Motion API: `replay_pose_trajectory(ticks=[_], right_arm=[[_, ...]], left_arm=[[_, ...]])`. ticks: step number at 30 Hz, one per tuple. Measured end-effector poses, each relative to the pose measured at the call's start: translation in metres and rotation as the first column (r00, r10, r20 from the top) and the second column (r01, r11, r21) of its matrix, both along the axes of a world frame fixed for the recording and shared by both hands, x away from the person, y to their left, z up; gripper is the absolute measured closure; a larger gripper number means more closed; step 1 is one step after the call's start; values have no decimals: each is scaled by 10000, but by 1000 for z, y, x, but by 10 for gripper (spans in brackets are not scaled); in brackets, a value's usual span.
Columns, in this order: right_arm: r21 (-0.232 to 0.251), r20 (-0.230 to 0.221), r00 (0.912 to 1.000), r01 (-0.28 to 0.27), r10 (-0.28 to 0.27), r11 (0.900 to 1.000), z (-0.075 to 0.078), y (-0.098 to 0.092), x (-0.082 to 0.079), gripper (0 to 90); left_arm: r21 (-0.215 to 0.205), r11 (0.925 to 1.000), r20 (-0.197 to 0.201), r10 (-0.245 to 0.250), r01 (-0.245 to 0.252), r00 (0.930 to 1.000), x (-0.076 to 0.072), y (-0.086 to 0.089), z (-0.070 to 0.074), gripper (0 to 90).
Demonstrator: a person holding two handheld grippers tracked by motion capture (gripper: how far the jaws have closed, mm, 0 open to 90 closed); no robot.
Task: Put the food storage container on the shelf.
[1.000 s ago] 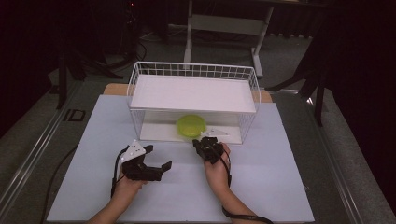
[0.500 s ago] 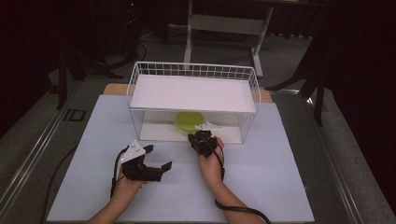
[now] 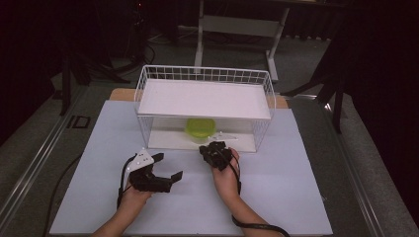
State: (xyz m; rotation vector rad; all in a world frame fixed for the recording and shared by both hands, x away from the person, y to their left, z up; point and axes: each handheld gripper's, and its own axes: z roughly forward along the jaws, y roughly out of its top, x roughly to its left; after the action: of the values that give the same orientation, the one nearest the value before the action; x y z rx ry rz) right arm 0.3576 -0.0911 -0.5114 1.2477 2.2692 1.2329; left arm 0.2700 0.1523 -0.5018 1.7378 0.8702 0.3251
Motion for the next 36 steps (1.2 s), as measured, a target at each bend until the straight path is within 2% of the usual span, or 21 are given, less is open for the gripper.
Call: replay_pose_trajectory(ticks=[1, 3, 6, 8, 10, 13, 15, 21, 33, 36], right_arm=[[-2, 209, 9997, -120, 120, 9999, 4, -3, -8, 817], [39, 345, 9990, -279, 278, 9996, 8, -7, -15, 767], [32, 602, 9965, -581, 578, 9983, 16, -12, -24, 602], [8, 924, 9938, -622, 619, 9981, 20, -16, -30, 502], [198, 906, 9928, -803, 782, 9966, 23, -20, -34, 381], [502, 815, 9908, -1124, 1081, 9924, 27, -27, -40, 302], [714, 828, 9904, -1166, 1106, 9906, 28, -32, -44, 294], [1057, 868, 9894, -1253, 1164, 9865, 30, -46, -53, 236], [1210, 1122, 9895, -1041, 906, 9872, 33, -80, -69, 208], [1050, 1280, 9876, -1052, 914, 9889, 34, -85, -74, 206]], left_arm=[[-71, 10000, 38, -67, 67, 10000, -1, -1, 1, 9], [-17, 9998, 71, -196, 196, 9998, -1, -3, 3, 9], [-61, 9989, 110, -460, 461, 9989, -1, -6, 7, 9], [8, 9987, 161, -508, 508, 9986, -2, -9, 9, 9], [74, 9979, 208, -648, 646, 9977, -4, -10, 10, 9], [-6, 9968, 233, -804, 804, 9965, -7, -11, 12, 9], [-172, 9954, 186, -943, 946, 9954, -8, -11, 12, 9], [-93, 9930, 72, -1173, 1173, 9931, -12, -12, 13, 9], [-84, 9942, -28, -1073, 1073, 9942, -21, 8, 14, 9], [-72, 9948, -42, -1013, 1013, 9948, -24, 14, 14, 9]])
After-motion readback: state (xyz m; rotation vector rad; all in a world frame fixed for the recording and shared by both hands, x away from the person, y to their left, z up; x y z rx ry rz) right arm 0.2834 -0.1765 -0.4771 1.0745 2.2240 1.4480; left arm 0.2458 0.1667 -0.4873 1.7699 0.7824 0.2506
